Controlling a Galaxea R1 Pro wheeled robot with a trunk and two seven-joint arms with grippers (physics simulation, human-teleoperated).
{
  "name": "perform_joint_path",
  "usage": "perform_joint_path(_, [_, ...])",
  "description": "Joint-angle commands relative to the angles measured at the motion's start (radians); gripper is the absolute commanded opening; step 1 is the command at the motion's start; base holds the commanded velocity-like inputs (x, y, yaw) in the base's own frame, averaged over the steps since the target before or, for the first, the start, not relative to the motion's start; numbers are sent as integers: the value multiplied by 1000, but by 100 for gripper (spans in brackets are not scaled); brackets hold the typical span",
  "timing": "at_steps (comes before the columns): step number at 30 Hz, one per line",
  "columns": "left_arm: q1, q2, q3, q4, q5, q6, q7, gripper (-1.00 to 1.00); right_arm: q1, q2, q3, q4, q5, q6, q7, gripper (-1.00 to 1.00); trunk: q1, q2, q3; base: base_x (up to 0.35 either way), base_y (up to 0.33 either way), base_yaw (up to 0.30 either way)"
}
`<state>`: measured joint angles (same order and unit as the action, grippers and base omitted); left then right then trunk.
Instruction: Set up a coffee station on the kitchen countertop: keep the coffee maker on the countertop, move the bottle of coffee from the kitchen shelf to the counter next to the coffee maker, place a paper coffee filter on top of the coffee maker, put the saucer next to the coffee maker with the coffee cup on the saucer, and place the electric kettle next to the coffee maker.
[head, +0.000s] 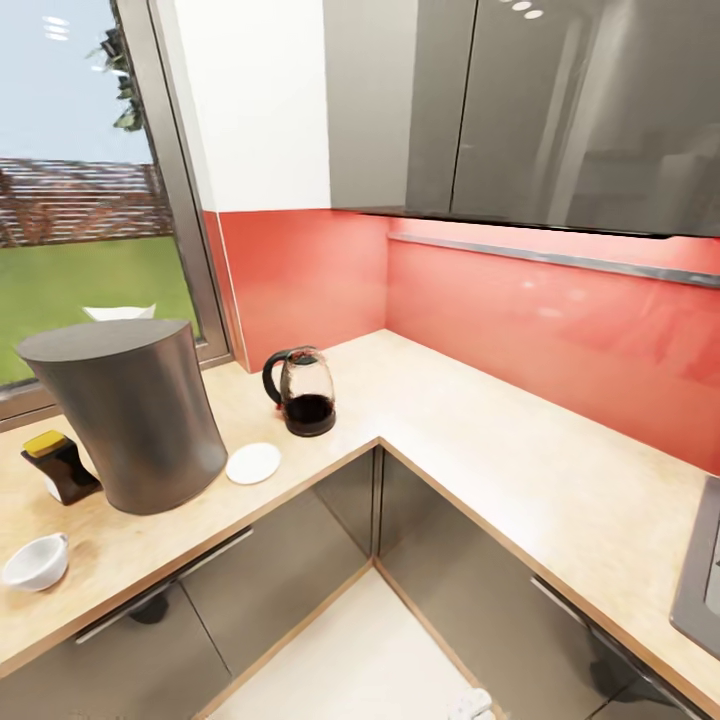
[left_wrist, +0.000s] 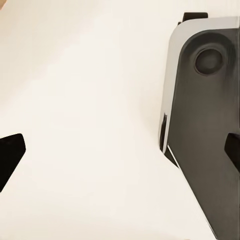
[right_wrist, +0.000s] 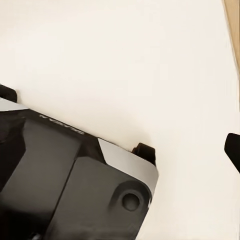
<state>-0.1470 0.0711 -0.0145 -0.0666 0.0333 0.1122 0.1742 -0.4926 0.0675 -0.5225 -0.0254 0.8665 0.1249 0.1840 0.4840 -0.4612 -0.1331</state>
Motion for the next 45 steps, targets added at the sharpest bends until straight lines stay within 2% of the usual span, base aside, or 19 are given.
perform_joint_path(1, [0, 0, -2, -2, 4, 3, 2, 100, 6, 0, -9, -3, 8, 5, 5, 100, 0, -2, -2, 0, 0, 257])
perform_joint_path(10, [0, -2, -4, -4, 4, -6, 2, 100, 22, -1, -8, -3, 8, 5, 5, 100, 0, -2, -12, 0, 0, 217])
perform_joint_path(17, [0, -12, -3, -5, 0, -9, 1, 100, 28, -1, -9, -2, 8, 5, 5, 100, 0, -2, -21, 0, 0, 185])
perform_joint_path(21, [0, -18, -5, -8, -2, -46, 0, 100, 39, -1, -9, -3, 8, 5, 5, 100, 0, -2, -25, 0, 0, 182])
perform_joint_path(23, [-1, -32, -7, -8, -4, -94, -2, 100, 43, -1, -9, -3, 8, 5, 5, 100, 0, -2, -28, 0, 0, 181])
perform_joint_path(24, [-1, -54, -12, -9, -12, -144, -3, 100, 45, -1, -9, -3, 8, 4, 5, 100, 0, -2, -29, 0, 0, 181])
perform_joint_path(25, [-2, -78, -21, -10, -39, -188, -3, 100, 47, -2, -9, -3, 8, 4, 4, 100, 0, -2, -30, 0, 0, 180])
perform_joint_path(26, [-3, -86, -28, -11, -54, -200, -3, 100, 47, -2, -10, -3, 8, 4, 4, 100, 0, -2, -32, 0, 0, 180])
perform_joint_path(27, [-8, -124, -75, -50, -160, -259, -3, 100, 50, -4, -10, -4, 8, 4, 3, 100, 0, -2, -33, 0, 0, 177])
perform_joint_path(30, [-10, -145, -90, -143, -207, -278, -4, 100, 54, -16, -9, -4, 8, 4, 2, 100, 0, -2, -35, 0, 0, 118])
perform_joint_path(31, [-10, -148, -92, -165, -212, -280, -5, 100, 55, -19, -9, -4, 8, 4, 2, 100, 0, -2, -35, 0, 0, 59])
perform_joint_path(32, [-11, -176, -108, -367, -230, -286, -61, 100, 65, -51, -9, -4, 8, 4, 2, 100, 0, -2, -36, 0, 0, 8])
perform_joint_path(36, [-16, -184, -128, -496, -230, -275, -178, 100, 71, -62, -8, -4, 8, 3, 2, 100, 0, -2, -36, 0, 0, 4])
perform_joint_path(38, [-18, -187, -134, -580, -227, -265, -235, 100, 77, -64, -8, -4, 8, 2, 2, 100, 0, -2, -36, 0, 0, 1])
perform_joint_path(39, [-19, -197, -137, -662, -226, -235, -263, 100, 81, -65, -8, -4, 8, 1, 2, 100, 0, -2, -36, 0, 0, 0])
perform_joint_path(43, [-20, -228, -141, -812, -225, -138, -281, 100, 84, -66, -8, -3, 8, 0, 2, 100, 0, -2, -36, 0, 0, 0])
perform_joint_path(45, [-25, -240, -170, -930, -221, -67, -283, 100, 85, -65, -8, -3, 8, 0, 2, 100, 0, -2, -36, 0, 0, 0])
